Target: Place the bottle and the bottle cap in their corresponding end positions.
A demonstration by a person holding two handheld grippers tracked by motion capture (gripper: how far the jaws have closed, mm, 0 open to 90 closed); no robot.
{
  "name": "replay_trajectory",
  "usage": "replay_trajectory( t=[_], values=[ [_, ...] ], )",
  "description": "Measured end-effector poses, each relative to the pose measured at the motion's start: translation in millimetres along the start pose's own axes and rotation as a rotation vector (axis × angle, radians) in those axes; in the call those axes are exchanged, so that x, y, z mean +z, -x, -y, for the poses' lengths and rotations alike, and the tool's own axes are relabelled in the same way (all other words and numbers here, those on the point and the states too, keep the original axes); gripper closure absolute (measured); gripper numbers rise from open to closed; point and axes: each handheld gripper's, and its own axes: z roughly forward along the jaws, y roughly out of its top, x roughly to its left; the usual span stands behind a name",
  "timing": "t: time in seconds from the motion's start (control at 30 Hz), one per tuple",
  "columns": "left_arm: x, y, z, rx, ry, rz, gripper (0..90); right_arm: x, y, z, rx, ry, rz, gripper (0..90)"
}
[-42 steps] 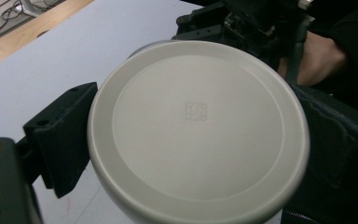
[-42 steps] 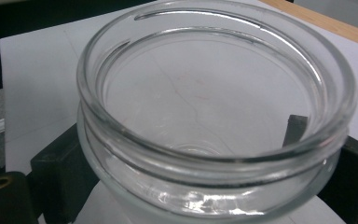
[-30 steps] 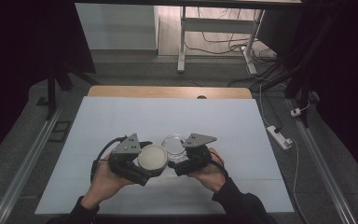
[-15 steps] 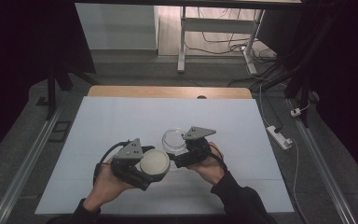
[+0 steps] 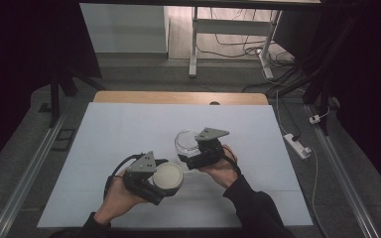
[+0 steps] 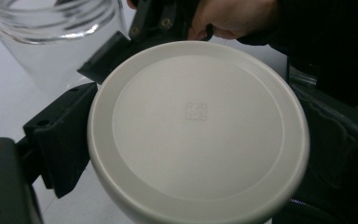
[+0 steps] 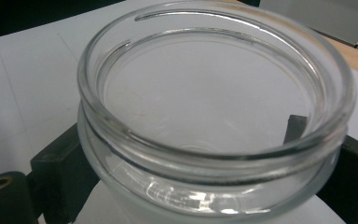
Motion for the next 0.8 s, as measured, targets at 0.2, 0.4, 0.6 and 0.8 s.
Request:
replay_trajectory(
  t=[0.2,0.4,0.6,0.8],
  values=[
    [8.1,-1.2,4.8,0.004,-0.004,0.003,7.9,4.3,3.9,-3.0,0.003,0.002,0.006,6.6],
    [15.4,-4.4,9.9,-0.001,-0.005,0.011,7.9,9.9,10.4,-6.3,0.006,0.002,0.014,6.6],
    [26.0,-7.3,15.4,-0.001,-0.016,0.006,7.9,16.3,14.8,-10.3,0.01,0.005,0.018,6.6],
    [34.9,-11.7,20.9,-0.013,-0.024,0.002,7.9,24.5,19.3,-14.9,0.004,0.002,0.024,6.6]
  ],
)
